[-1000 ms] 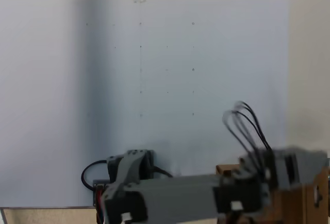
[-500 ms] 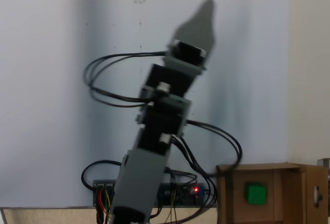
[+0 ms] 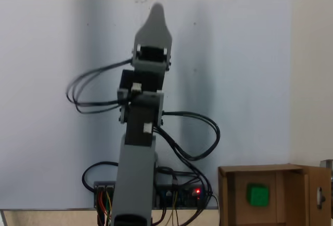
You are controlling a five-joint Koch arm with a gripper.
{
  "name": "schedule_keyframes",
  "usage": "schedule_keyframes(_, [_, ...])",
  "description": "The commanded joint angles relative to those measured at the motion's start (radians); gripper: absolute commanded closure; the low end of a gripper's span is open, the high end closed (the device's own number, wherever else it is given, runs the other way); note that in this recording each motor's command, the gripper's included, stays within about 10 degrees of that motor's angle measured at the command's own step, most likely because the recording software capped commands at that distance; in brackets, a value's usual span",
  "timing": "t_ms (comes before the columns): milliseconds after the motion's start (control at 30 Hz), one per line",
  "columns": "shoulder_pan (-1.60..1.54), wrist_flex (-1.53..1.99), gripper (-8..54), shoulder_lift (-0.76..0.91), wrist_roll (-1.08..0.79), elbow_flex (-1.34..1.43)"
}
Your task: Grasp a green dice and put it in the bin.
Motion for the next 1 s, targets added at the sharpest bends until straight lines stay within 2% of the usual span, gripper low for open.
schedule_keyframes(0, [0.006,-0.17,1.0,0.078,0.044,-0.035])
schedule_keyframes(167, [0.003,-0.305,0.2,0.196,0.046,0.112])
schedule_keyframes(567, [0.023,-0.609,0.0,0.457,0.025,0.687])
schedule_keyframes(967, [0.026,-0.932,-0.4,0.477,-0.012,0.989])
